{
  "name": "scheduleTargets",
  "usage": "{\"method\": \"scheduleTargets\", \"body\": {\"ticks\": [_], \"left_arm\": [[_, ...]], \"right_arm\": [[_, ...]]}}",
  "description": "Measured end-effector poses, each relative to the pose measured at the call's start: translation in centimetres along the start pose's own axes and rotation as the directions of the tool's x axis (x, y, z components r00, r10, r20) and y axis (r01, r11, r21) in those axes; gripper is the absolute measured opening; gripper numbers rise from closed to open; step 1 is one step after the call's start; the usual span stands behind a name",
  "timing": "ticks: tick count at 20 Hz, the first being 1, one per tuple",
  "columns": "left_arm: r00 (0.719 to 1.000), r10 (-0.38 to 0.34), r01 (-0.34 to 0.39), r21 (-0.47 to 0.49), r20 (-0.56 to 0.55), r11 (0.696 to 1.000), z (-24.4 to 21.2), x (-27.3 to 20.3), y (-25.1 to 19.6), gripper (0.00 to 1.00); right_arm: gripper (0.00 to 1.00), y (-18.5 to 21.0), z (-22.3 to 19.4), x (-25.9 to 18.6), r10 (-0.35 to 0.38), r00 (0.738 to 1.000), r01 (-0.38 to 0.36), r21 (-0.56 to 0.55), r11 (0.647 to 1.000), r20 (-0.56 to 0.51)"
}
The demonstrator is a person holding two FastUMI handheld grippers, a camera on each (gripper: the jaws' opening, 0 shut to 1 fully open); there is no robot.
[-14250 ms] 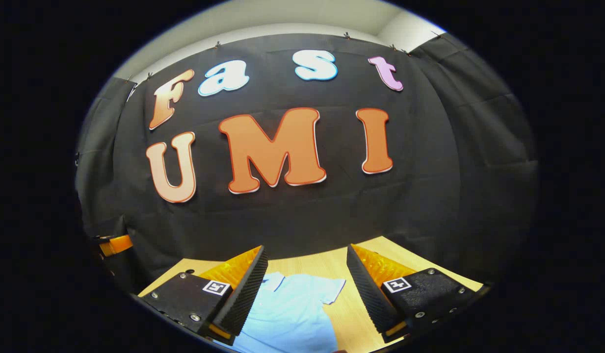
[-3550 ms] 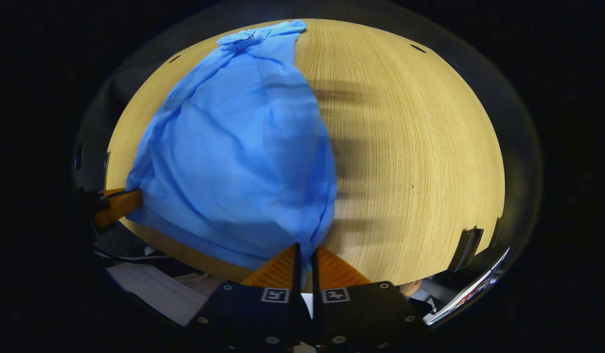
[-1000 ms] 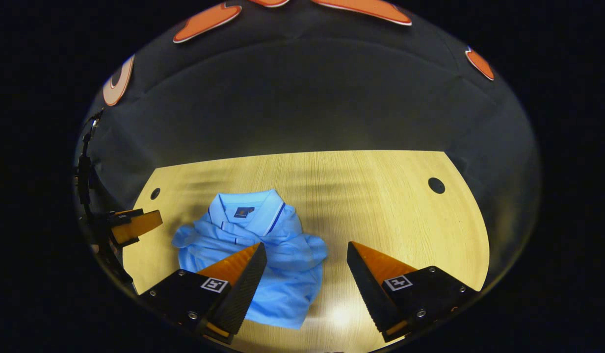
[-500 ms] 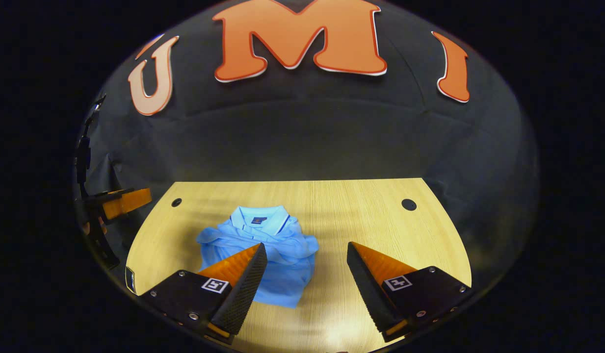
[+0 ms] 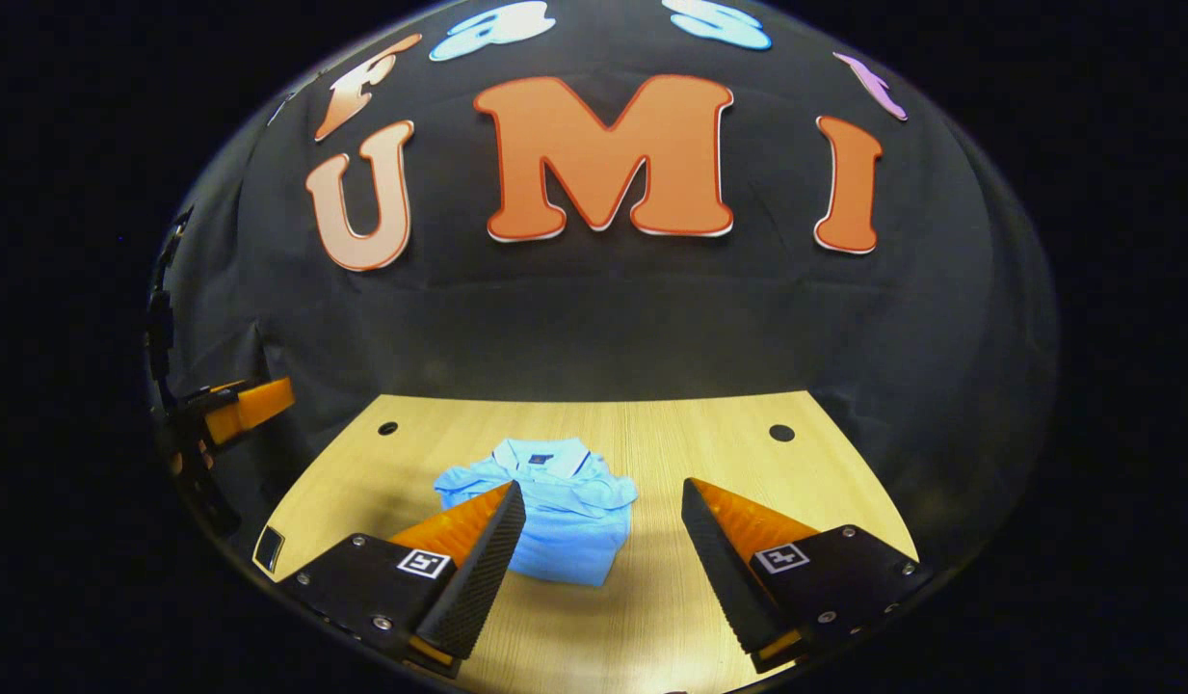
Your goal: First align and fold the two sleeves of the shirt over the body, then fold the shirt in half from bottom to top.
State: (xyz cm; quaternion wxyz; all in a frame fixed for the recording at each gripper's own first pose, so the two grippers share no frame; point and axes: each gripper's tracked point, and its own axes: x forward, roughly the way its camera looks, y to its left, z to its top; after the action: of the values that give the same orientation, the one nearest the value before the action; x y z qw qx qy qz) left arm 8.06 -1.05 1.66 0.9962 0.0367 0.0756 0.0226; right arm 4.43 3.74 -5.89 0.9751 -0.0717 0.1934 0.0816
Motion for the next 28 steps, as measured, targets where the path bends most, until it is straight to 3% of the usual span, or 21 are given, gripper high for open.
{"method": "scheduleTargets", "body": {"ticks": [8,14,19,28], "left_arm": [[0.988,0.127,-0.125,-0.022,0.085,0.992,1.3,-5.6,4.7,0.97],[0.974,0.195,-0.196,-0.006,0.114,0.981,1.9,-8.1,5.7,0.97],[0.979,0.166,-0.168,0.005,0.116,0.986,1.9,-8.0,5.3,0.98],[0.984,0.096,-0.102,0.034,0.147,0.994,3.1,-7.7,6.1,0.98]], "right_arm": [[0.99,1.8,1.3,-2.5,0.069,0.995,-0.07,0.009,0.998,0.073],[0.99,1.2,1.3,-2.5,0.096,0.992,-0.097,0.004,0.995,0.082],[0.99,0.6,1.3,-3.3,0.067,0.994,-0.069,0.025,0.997,0.087],[0.98,0.2,1.5,-5.6,-0.05,0.992,0.043,0.066,0.997,0.113]]}}
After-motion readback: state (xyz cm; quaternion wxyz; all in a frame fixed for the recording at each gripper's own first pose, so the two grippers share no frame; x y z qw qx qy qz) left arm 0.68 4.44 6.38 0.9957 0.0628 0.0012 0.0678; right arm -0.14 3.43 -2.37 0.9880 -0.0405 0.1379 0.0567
